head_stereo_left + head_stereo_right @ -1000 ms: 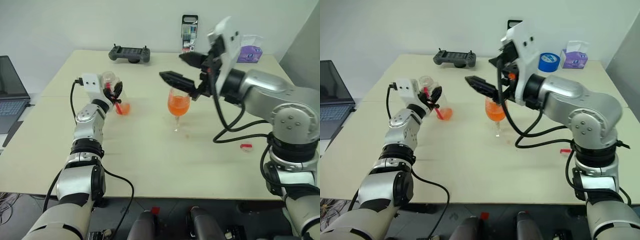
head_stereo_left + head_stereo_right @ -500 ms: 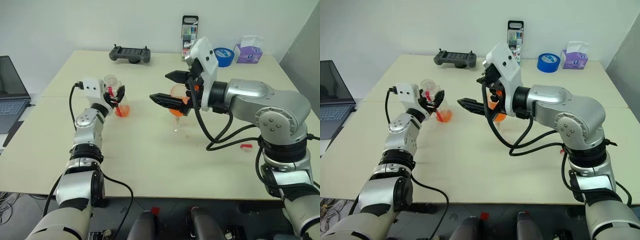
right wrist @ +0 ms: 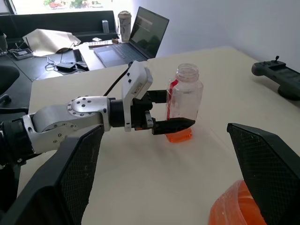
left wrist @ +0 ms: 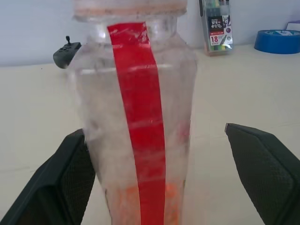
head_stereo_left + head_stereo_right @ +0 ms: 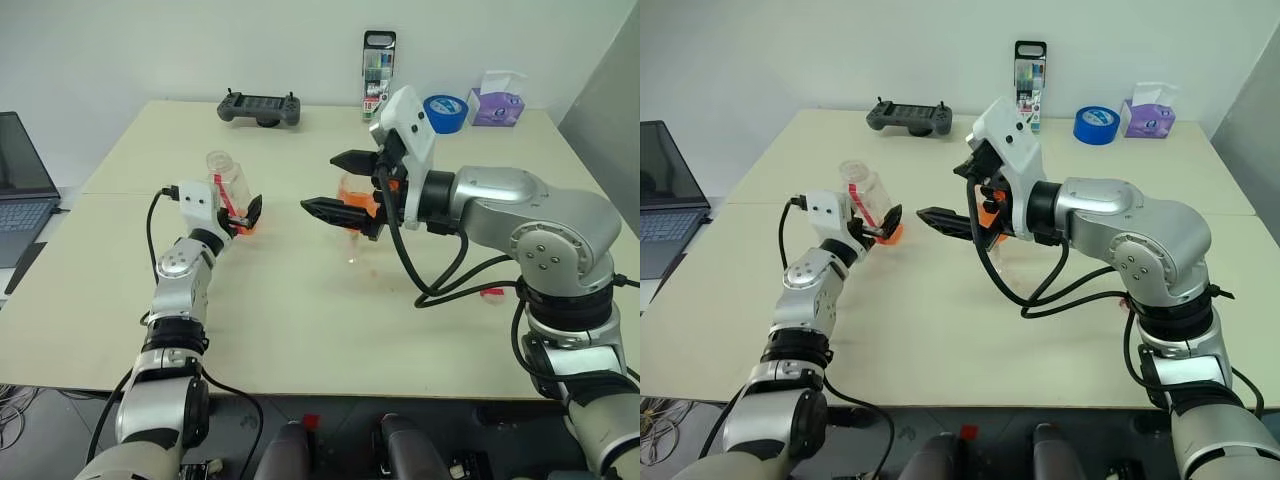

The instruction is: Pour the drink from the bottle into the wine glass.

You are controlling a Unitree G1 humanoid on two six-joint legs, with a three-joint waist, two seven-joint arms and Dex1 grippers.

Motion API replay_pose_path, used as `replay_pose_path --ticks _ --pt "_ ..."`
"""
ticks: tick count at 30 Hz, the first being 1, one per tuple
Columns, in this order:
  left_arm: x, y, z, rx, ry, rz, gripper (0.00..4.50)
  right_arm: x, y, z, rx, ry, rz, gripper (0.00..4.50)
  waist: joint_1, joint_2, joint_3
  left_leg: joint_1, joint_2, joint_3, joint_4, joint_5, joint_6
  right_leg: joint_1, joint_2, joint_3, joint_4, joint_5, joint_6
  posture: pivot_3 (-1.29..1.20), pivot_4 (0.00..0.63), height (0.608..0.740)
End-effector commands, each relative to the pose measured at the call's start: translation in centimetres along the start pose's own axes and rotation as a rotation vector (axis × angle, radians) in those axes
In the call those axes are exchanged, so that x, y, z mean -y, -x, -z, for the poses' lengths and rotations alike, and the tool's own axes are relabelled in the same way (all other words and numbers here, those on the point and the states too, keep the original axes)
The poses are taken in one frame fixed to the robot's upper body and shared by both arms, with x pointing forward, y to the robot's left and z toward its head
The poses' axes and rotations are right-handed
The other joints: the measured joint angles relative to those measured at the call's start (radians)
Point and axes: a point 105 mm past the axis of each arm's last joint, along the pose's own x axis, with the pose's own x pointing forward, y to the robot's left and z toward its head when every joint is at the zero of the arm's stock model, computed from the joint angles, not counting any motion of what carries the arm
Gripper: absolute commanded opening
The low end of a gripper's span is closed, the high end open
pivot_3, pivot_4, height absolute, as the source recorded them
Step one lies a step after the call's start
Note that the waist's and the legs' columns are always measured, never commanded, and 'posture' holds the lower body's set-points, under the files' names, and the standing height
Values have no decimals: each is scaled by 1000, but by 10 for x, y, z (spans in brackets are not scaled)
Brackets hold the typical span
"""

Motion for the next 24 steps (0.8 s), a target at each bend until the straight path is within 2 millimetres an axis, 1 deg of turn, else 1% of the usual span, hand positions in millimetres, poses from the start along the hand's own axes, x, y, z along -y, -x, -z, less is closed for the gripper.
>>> replay_pose_path --ticks 1,5,8,10,11,12,14,16,18,20,21,22,24 --pt "6 9 -17 56 6 -4 4475 3 13 -9 55 47 31 4500 1 0 0 0 0 0 0 0 0 0 0 0 0 0 0 0 150 740" --pt "2 28 -19 55 -3 -45 4475 2 34 -3 94 70 60 4500 2 0 0 0 0 -1 0 0 0 0 0 0 0 0 0 0 150 740" --pt "-7 40 -27 71 -16 -96 4475 -2 48 -2 114 75 61 4500 2 0 0 0 0 0 0 0 0 1 0 0 -1 0 0 0 150 740" --pt "-12 46 -31 76 -26 -123 4475 -3 54 -2 125 70 63 4500 2 0 0 0 0 0 0 0 0 1 0 0 0 0 0 0 150 740" --pt "-11 48 -33 78 -24 -115 4475 -4 56 -2 130 70 67 4500 2 0 0 1 1 0 0 0 0 1 0 0 0 0 0 0 150 740" --pt "-6 50 -36 81 -20 -80 4475 -4 59 -2 133 65 74 4500 2 0 0 1 1 0 -1 0 0 1 1 0 0 0 0 0 150 740" --pt "11 53 -44 86 -20 21 4475 -3 65 -1 134 53 93 4500 2 0 0 1 1 0 -1 0 0 1 1 0 0 0 0 0 150 740" --pt "22 55 -47 83 -15 85 4475 -3 68 1 133 46 109 4500 3 0 0 1 0 0 -1 0 0 2 1 0 -1 0 0 0 150 740" --pt "43 60 -54 80 -27 212 4475 2 79 9 138 -6 178 4500 6 -1 -1 1 0 0 -1 0 0 2 1 0 -1 0 0 0 150 740" --pt "72 77 -62 62 -43 364 4475 11 99 30 116 -81 342 4500 7 -2 -1 1 0 -1 -1 0 0 4 2 -1 -2 0 0 0 150 740" --pt "81 85 -65 51 -49 413 4475 13 108 41 108 -112 418 4500 7 -2 -1 1 0 -1 -1 0 0 5 2 -1 -4 0 0 0 150 740" --pt "88 91 -68 45 -42 440 4475 12 117 50 103 -127 484 4500 7 -2 -1 1 0 -1 -2 0 0 5 1 -1 -5 0 0 0 150 740" --pt "96 94 -73 45 -17 460 4475 4 126 64 108 -149 565 4500 8 -2 -1 2 -1 1 -2 0 0 5 1 1 -4 0 0 0 150 740"
